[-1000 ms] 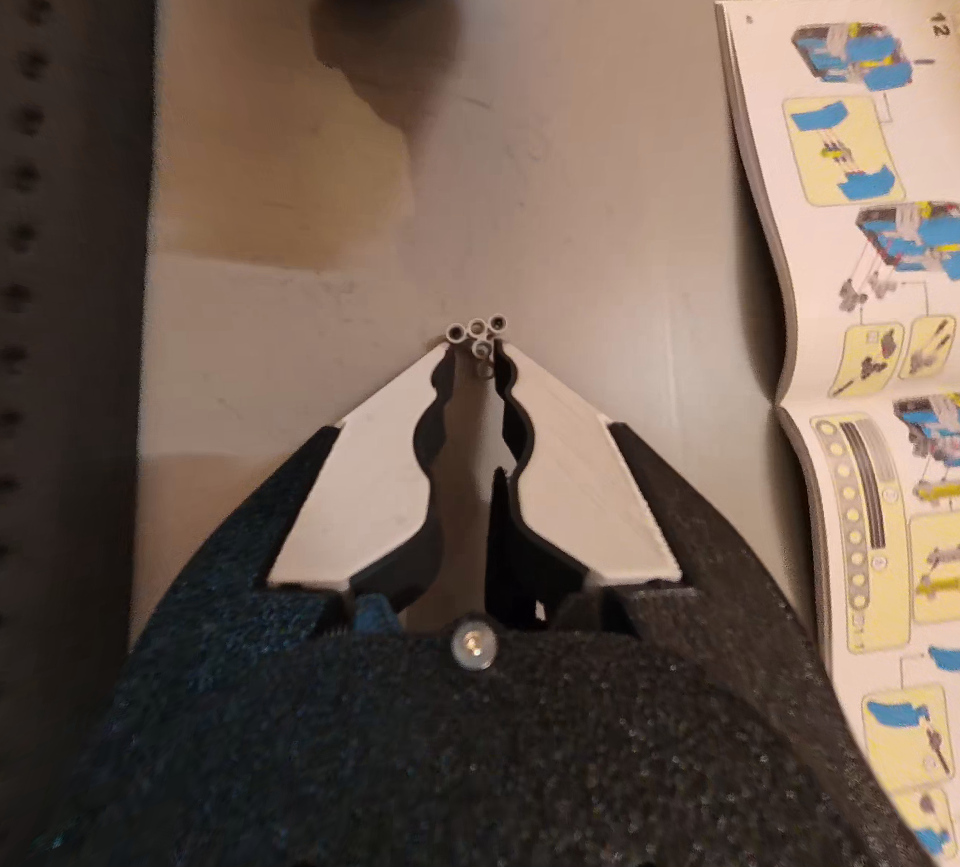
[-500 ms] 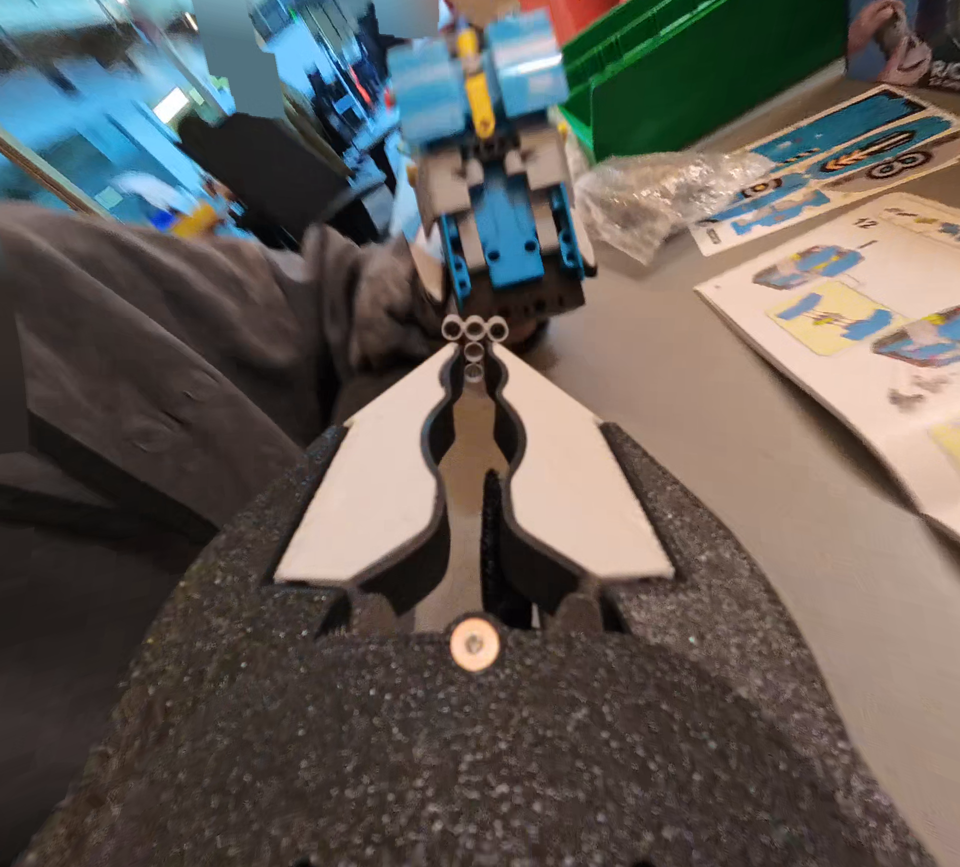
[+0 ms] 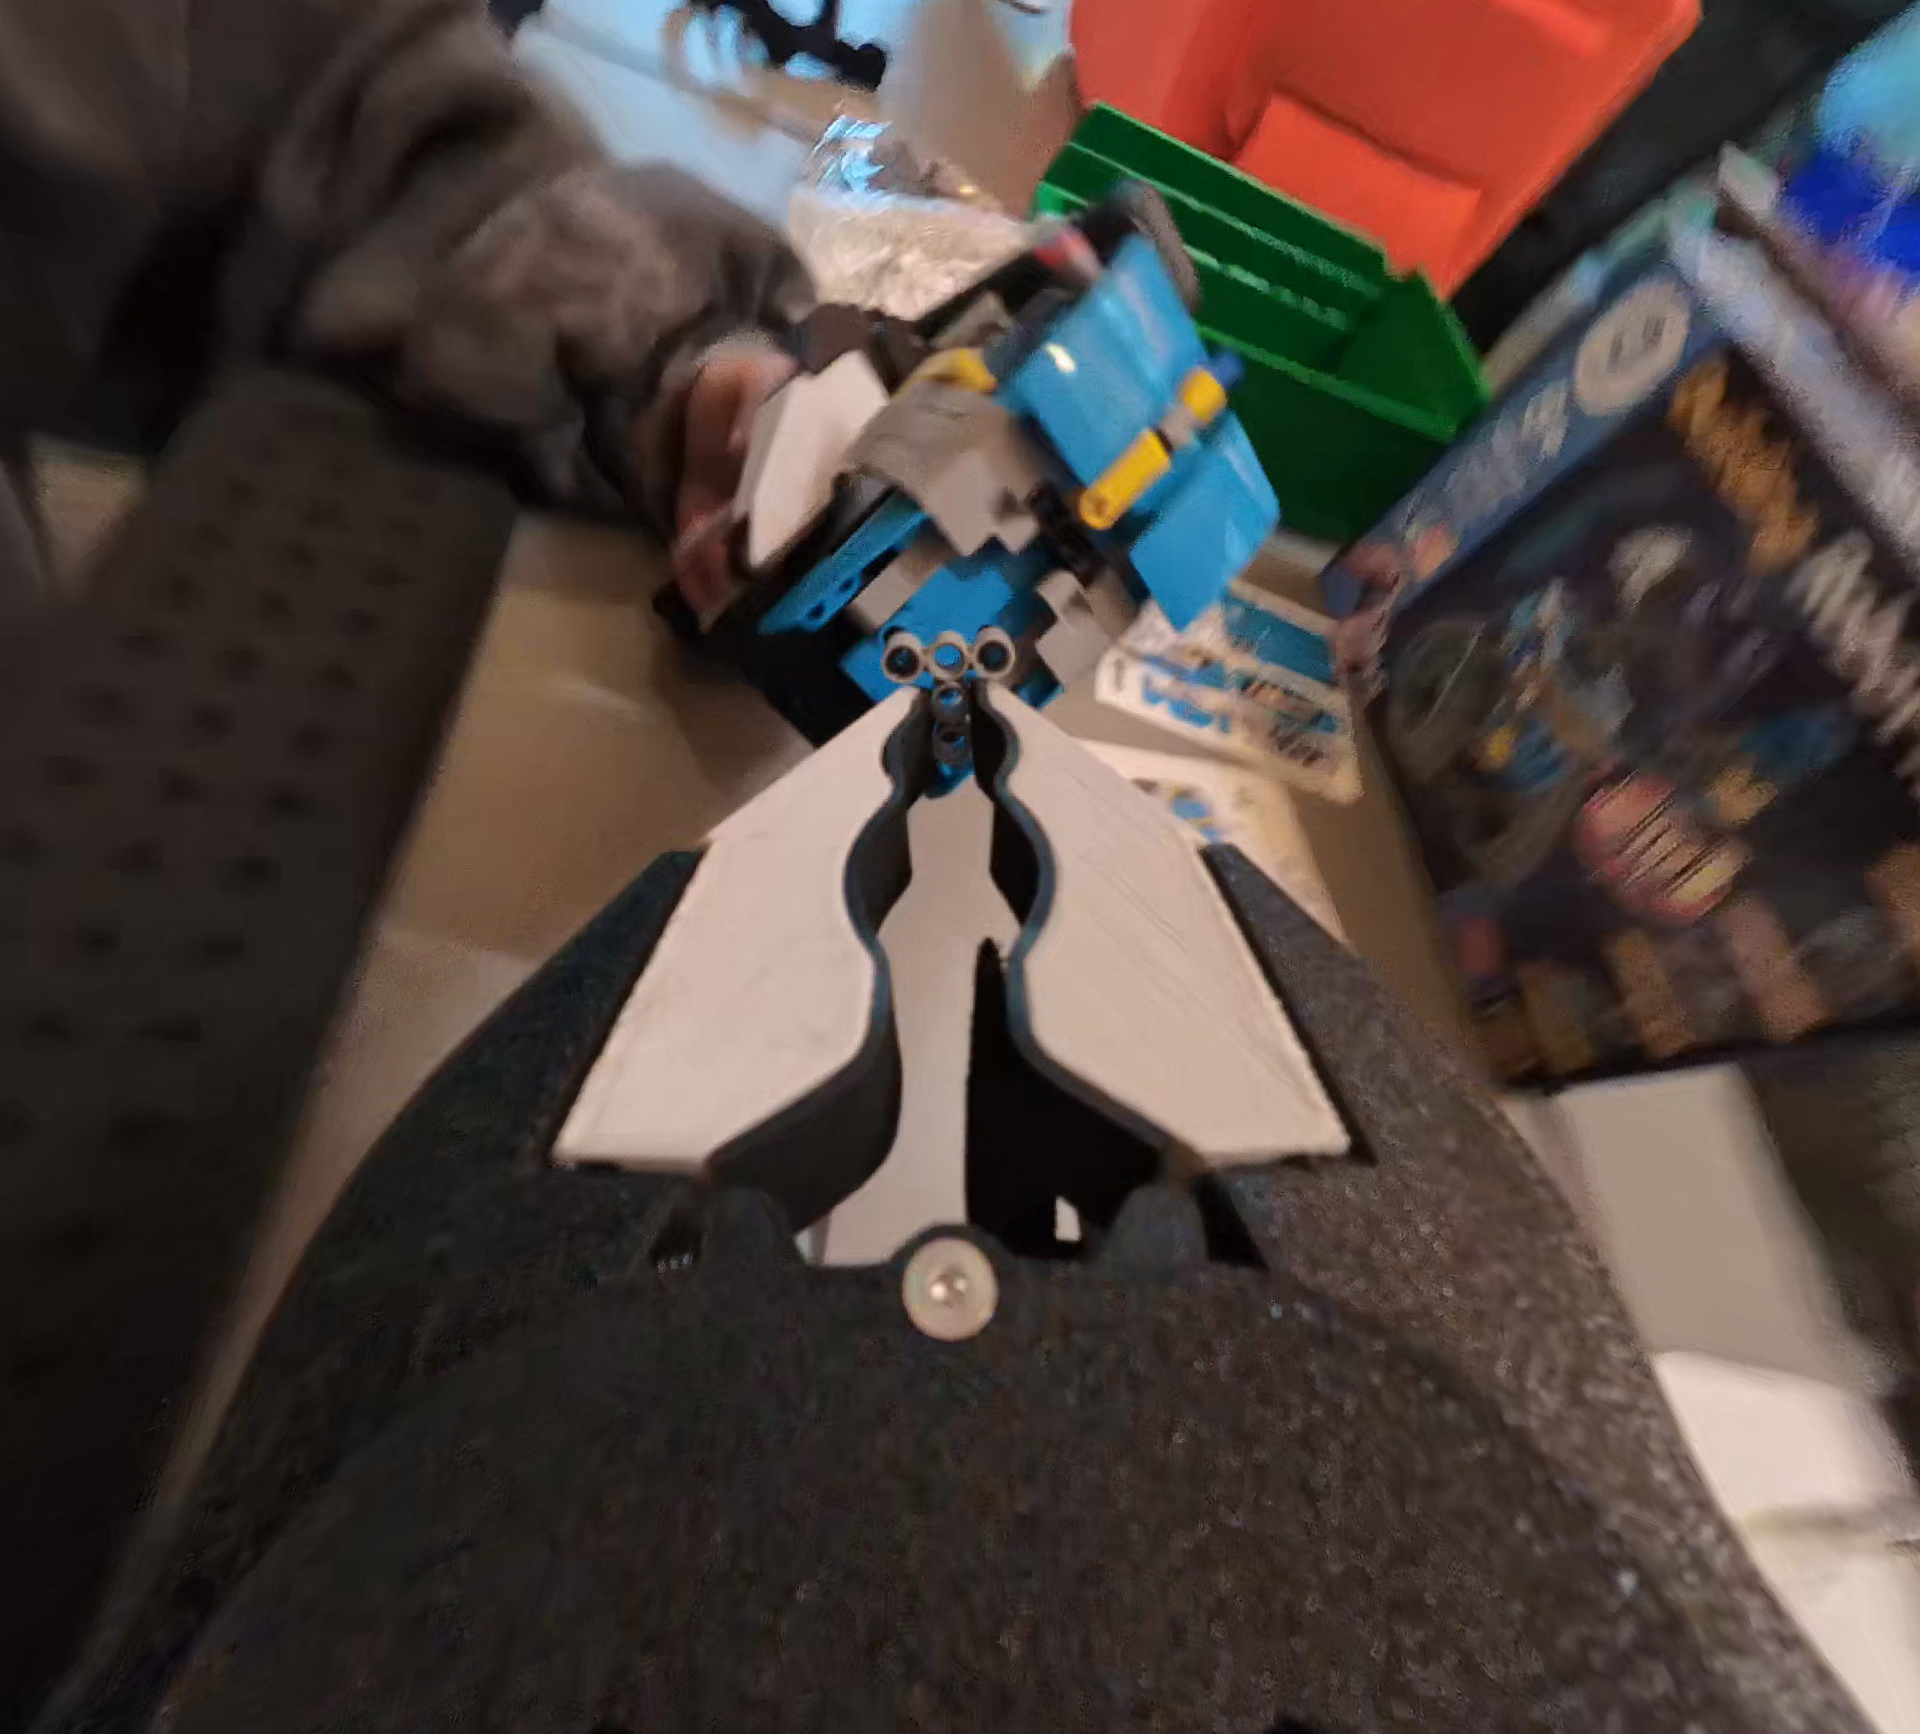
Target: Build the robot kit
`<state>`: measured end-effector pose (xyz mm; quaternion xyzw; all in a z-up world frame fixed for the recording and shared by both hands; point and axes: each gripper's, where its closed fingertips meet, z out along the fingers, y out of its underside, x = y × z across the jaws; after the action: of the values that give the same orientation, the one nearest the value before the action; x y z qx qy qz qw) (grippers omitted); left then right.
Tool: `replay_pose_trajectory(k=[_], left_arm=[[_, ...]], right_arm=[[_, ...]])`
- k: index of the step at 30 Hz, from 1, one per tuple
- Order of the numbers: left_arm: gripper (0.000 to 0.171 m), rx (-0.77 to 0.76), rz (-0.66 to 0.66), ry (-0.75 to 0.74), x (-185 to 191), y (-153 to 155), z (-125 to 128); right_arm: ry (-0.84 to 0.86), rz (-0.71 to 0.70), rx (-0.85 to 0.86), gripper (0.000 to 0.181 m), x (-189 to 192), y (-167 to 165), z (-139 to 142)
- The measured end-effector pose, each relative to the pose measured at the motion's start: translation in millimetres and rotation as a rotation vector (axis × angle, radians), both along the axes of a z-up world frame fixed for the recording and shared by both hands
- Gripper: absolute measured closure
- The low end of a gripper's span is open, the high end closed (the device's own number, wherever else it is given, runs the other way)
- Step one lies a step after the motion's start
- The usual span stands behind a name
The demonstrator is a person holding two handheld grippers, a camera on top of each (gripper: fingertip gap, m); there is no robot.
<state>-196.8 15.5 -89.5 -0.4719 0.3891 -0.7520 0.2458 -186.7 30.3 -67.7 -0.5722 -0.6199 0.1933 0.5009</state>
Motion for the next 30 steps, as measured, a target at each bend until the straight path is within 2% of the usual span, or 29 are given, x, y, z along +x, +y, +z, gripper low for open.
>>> replay_pose_trajectory(k=[3,5,10,12,21,23,26,28,30], left_arm=[[0.106,-0.133,-0.172,-0.063,-8.2,-14.9,10.8],[0.106,-0.159,-0.27,-0.086,-14.4,-26.5,15.7],[0.106,-0.178,-0.389,-0.108,-22.6,-40.8,20.0],[0.106,-0.192,-0.403,-0.11,-24.2,-40.5,20.3],[0.107,-0.173,-0.449,-0.064,-22.8,-49.7,13.1],[0.107,-0.172,-0.426,-0.057,-20.8,-46.3,12.0],[0.106,-0.146,-0.335,-0.043,-16.7,-34.8,9.2],[0.106,-0.127,-0.262,-0.011,-11.2,-25.3,2.9],[0.106,-0.137,-0.234,0.0,-7.7,-19.9,0.3]], right_arm=[[-0.198,0.145,0.463,0.174,-7.2,-8.7,7.0],[-0.346,0.252,0.645,0.174,-10.4,-12.8,6.3],[-0.48,0.564,0.831,0.175,-24.7,-33.8,12.7],[-0.521,0.637,0.909,0.175,-29.4,-36.9,14.5],[-0.759,0.87,1.044,0.175,-26.9,-41.5,5.7],[-0.816,0.857,1.003,0.175,-22.4,-38.8,4.4],[-0.864,0.748,0.767,0.175,5.7,-25.5,-8.9],[-0.923,0.632,0.544,0.174,43.6,-7.0,-33.3],[-1.046,0.562,0.313,0.174,95.9,8.5,-73.5]])
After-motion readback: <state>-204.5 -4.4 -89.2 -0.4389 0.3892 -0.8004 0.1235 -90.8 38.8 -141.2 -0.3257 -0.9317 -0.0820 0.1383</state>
